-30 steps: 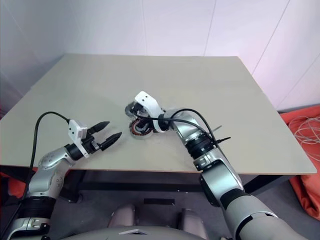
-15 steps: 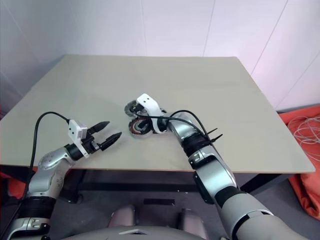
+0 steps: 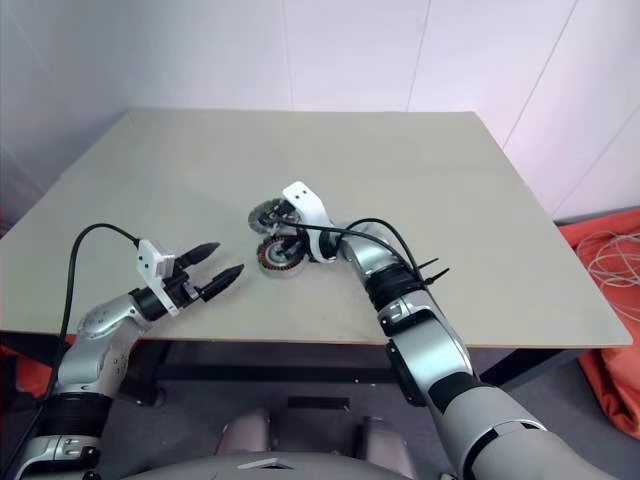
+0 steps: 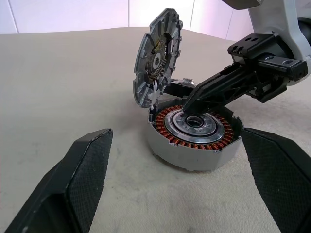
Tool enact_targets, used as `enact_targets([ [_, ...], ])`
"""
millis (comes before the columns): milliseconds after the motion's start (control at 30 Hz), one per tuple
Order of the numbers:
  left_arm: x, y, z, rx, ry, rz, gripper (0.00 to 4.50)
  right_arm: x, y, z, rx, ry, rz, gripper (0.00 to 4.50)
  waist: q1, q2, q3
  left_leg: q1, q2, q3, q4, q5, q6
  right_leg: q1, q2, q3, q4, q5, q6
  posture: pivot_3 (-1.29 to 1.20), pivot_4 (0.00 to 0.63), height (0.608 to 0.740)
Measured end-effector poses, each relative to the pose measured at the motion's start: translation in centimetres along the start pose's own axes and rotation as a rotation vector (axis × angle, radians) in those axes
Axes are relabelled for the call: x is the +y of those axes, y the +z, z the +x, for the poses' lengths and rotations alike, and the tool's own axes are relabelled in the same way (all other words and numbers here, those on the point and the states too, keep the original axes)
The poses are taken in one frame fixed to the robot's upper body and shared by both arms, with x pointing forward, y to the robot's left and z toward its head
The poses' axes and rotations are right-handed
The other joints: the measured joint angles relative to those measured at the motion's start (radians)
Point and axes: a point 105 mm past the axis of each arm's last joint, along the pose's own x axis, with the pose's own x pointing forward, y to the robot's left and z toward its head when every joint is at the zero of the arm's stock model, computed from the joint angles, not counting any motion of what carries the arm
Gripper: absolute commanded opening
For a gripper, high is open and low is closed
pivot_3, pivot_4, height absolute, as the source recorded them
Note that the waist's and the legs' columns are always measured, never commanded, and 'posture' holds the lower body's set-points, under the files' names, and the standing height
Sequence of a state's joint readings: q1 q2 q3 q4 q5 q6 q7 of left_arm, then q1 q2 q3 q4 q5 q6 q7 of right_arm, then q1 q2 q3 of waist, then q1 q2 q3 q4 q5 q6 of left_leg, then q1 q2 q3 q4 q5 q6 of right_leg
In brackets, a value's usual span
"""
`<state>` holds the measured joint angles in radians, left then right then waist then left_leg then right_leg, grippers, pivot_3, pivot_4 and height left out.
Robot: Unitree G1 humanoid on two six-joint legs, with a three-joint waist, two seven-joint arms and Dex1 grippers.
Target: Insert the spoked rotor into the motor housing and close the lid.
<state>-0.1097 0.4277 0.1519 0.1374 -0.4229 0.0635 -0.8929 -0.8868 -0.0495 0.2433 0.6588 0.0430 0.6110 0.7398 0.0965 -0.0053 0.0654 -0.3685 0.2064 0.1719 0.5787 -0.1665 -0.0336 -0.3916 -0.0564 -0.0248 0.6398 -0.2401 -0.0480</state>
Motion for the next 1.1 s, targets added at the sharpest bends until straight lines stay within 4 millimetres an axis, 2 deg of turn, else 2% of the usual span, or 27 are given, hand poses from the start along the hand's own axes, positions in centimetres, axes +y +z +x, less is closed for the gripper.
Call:
enact_targets([
  [600,0.0,0.0,0.0,0.0,-0.002,-0.001,4.5,0.8,1.7,-0.4,-0.09,0.057,0.042,0.03,0.0,0.0,0.0,0.0,0.0,0.0,0.0,0.0,0.0,0.0,0.0,0.0,0.0,0.0,0.0,0.0,0.0,0.74],
  [700,0.0,0.0,0.0,0.0,-0.002,-0.001,4.5,0.7,1.4,-0.3,-0.072,0.049,0.025,0.03,0.0,0.0,0.0,0.0,0.0,0.0,0.0,0.0,0.0,0.0,0.0,0.0,0.0,0.0,0.0,0.0,0.0,0.74],
  [833,0.0,0.0,0.0,0.0,-0.002,0.0,4.5,0.6,-0.7,0.2,-0.01,0.039,0.023,0.03,0.0,0.0,0.0,0.0,0.0,0.0,0.0,0.0,0.0,0.0,0.0,0.0,0.0,0.0,0.0,0.0,0.0,0.74],
  [1100,0.0,0.0,0.1,-0.001,-0.002,0.001,4.5,0.5,-0.7,0.2,-0.011,0.034,0.001,0.03,0.0,0.0,0.0,0.001,0.0,0.0,0.0,0.0,0.0,0.001,0.0,0.0,0.0,0.0,0.0,0.0,0.0,0.74],
])
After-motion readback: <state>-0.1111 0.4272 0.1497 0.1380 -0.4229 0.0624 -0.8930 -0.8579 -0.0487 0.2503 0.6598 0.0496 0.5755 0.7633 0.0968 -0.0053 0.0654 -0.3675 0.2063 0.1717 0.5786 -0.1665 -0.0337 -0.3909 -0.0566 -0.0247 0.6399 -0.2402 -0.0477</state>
